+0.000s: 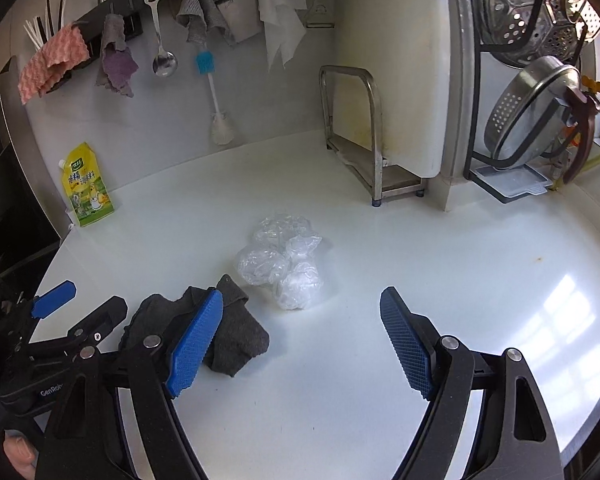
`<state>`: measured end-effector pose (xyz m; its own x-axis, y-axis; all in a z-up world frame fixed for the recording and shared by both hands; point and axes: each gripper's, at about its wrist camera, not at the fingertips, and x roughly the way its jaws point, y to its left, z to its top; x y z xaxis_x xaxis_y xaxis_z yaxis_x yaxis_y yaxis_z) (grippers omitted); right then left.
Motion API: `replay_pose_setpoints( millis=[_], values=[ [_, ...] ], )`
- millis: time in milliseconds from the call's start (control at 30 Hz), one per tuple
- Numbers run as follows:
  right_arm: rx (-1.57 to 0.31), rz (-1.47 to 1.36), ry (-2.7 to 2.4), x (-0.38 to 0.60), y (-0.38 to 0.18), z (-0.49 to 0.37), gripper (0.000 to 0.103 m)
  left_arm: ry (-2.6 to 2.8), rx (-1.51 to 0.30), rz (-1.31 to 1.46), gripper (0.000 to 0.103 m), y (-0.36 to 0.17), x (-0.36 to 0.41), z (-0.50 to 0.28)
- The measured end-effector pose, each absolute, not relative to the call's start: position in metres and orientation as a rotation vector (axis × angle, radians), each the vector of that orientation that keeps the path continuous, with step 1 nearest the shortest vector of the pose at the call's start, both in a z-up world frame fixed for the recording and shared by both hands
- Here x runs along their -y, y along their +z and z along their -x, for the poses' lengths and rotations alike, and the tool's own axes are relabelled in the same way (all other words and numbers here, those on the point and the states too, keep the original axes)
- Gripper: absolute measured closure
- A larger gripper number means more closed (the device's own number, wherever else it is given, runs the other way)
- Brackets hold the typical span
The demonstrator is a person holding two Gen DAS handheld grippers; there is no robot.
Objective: Collect trash
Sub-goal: 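Grasp the crumpled clear plastic bag with the right tool while the left tool approaches the cloth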
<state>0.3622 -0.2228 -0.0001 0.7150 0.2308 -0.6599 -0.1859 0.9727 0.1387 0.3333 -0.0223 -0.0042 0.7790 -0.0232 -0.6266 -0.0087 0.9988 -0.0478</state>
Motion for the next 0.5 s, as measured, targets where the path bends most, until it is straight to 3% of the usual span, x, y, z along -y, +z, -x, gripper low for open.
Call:
replay_pose_setpoints(
  millis=[500],
  values=[
    [-0.877,-0.115,0.305,0.195,-0.035,-0.433,0.026,-0.028,-0.765,0.021,0.006,-0.024,0.032,-0.35]
  ],
)
